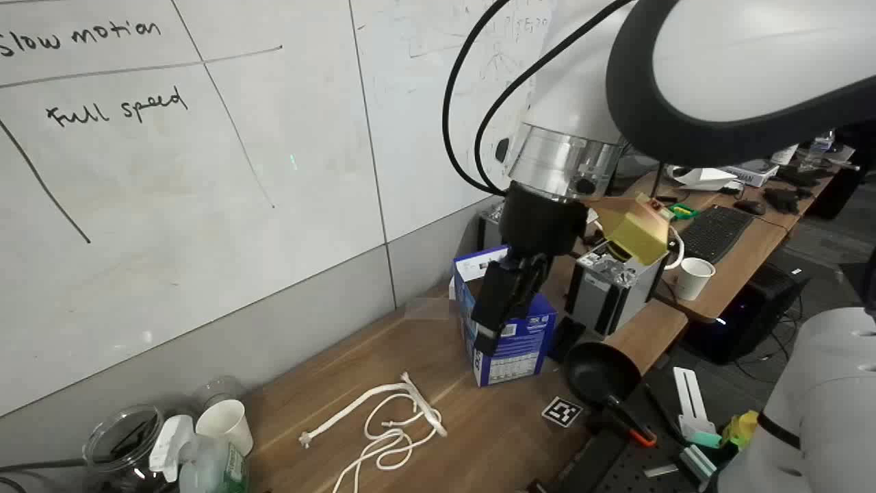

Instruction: Place the white ropes inside the blue box

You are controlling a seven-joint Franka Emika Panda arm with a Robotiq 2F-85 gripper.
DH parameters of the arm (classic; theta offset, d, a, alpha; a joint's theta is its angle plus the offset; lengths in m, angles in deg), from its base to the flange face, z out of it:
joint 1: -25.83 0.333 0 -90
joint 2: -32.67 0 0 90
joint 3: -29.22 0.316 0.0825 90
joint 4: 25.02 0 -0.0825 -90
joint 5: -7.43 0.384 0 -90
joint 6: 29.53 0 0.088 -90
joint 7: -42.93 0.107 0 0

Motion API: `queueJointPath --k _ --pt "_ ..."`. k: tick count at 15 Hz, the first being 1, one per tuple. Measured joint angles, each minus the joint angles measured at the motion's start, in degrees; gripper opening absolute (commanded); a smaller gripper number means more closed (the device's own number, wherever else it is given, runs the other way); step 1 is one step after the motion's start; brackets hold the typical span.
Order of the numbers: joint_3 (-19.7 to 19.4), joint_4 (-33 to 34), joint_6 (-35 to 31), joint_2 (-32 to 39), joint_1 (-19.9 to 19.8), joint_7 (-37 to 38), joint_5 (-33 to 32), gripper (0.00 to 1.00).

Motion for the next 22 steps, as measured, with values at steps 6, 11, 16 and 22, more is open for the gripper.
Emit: queueJointPath --k 6,11,16,22 --pt "0.00 0.28 0.00 -0.32 0.00 0.00 0.00 1.00" --pt "3.27 -1.12 -4.83 2.41 -1.67 0.99 -0.07 1.00" --pt "10.15 -1.31 -17.35 12.96 -4.80 7.50 -4.49 1.00" --pt "13.59 3.32 -27.95 31.34 -9.54 16.59 -16.72 1.00"
